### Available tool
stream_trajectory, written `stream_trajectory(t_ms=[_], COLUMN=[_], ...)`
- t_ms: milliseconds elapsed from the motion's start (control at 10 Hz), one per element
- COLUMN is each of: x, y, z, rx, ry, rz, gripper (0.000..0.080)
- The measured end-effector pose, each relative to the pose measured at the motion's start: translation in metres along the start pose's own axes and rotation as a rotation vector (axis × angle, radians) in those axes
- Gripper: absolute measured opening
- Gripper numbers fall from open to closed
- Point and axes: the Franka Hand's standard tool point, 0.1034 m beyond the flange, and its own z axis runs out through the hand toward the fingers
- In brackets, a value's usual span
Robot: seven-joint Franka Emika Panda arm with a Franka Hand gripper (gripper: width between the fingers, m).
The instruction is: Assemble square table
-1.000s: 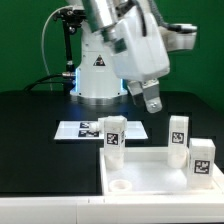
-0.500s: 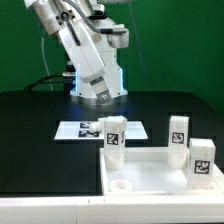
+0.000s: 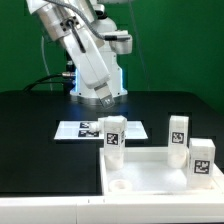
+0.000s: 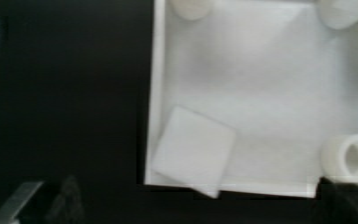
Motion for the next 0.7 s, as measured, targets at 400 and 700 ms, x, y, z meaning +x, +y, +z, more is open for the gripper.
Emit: stream_trajectory(t_ms=[400, 700], x=[-0.006, -0.005], y=[0.037, 0.041], z=[0.015, 0.018], rx=[-0.075, -0.074], ry=[0.053, 0.054], rz=[-0.185, -0.189], gripper=[0.0648, 0.0648])
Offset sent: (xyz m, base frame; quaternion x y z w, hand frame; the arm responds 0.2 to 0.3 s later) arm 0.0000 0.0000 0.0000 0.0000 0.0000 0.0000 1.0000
